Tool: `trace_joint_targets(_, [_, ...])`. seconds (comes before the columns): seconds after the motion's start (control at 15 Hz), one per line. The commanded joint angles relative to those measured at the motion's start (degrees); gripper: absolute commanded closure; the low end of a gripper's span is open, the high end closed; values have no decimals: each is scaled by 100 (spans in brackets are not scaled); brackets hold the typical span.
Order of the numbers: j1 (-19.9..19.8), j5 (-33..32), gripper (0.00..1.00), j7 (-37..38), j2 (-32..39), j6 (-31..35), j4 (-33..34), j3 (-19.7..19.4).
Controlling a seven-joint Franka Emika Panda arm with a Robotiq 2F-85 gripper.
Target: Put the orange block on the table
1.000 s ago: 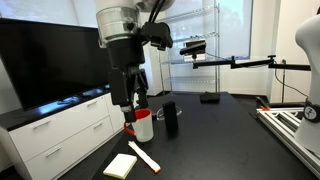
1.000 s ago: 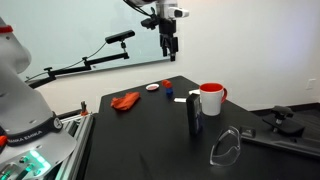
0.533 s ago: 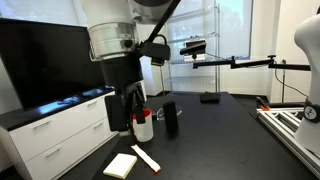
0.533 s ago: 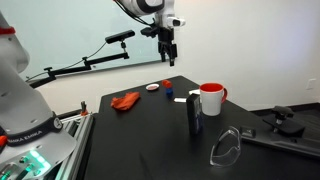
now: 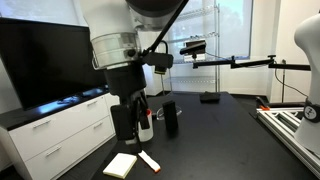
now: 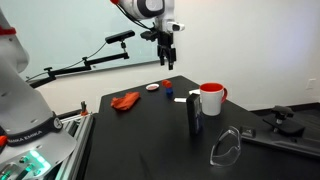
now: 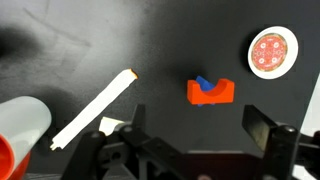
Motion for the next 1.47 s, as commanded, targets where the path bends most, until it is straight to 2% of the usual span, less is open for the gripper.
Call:
trace_joint_targets(0.0, [45, -185, 0, 2, -10, 120, -94, -14])
trace_joint_targets(0.33, [167, -398, 0, -75, 124, 366, -330, 77])
trace_joint_targets(0.87, [307, -784, 0, -59, 435, 1211, -445, 81])
trace_joint_targets(1.4, [342, -663, 0, -221, 708, 1548, -420, 191])
